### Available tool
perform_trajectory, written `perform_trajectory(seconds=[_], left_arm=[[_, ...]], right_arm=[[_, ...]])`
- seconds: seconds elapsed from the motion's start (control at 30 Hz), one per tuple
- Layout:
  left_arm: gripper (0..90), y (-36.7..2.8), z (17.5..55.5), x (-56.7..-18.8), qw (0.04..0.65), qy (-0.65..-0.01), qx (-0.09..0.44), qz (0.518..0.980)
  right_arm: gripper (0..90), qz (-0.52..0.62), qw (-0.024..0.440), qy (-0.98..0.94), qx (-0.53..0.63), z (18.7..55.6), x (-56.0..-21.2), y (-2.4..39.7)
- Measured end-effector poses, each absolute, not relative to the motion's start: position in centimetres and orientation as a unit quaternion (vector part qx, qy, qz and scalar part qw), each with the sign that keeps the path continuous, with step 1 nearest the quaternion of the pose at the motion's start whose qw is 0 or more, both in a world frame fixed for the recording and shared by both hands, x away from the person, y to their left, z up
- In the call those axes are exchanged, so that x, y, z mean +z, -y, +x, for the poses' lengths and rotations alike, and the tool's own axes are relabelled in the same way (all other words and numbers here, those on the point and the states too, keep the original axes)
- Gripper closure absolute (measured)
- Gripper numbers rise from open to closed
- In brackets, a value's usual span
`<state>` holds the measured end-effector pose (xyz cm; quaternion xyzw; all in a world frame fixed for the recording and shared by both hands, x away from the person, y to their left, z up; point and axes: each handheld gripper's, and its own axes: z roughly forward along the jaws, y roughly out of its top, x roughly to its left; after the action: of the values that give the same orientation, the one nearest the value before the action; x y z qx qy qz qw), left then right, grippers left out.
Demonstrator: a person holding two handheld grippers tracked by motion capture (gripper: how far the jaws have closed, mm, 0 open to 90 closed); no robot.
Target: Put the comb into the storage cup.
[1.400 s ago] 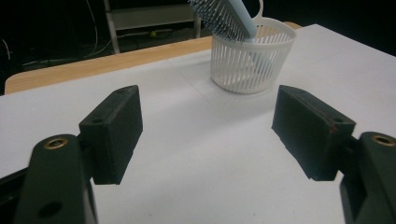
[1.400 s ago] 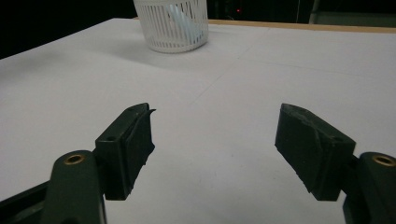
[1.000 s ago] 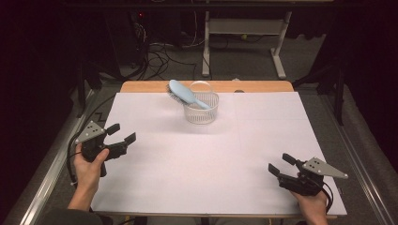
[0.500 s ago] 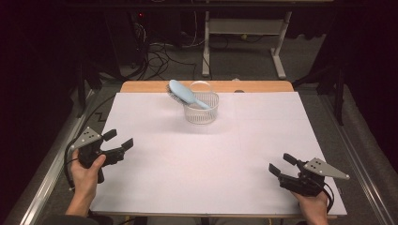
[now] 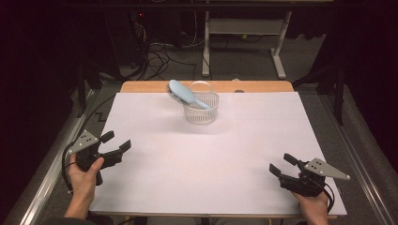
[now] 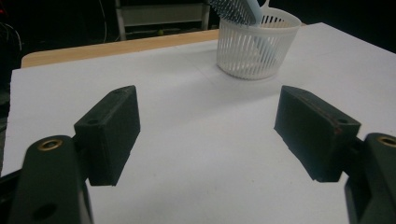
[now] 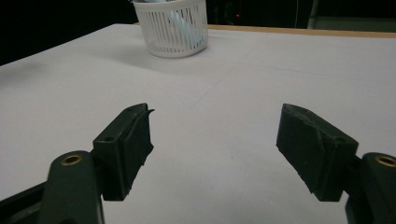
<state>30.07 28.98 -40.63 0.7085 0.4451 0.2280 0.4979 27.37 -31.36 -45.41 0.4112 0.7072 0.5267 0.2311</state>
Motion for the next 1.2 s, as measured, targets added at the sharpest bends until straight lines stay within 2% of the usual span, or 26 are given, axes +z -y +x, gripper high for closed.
perform_trajectory(seconds=[0.73, 1.2], left_arm=[[22.6, -28.4, 28.9, -41.4, 0.500, -0.432, 0.222, 0.717], [22.0, -28.8, 27.8, -42.5, 0.498, -0.445, 0.217, 0.712]], right_arm=[[26.9, 0.418, 0.235, -0.701, 0.528, 27.1, -45.4, 31.6], [26.8, 0.418, 0.233, -0.700, 0.530, 27.1, -45.4, 31.8]])
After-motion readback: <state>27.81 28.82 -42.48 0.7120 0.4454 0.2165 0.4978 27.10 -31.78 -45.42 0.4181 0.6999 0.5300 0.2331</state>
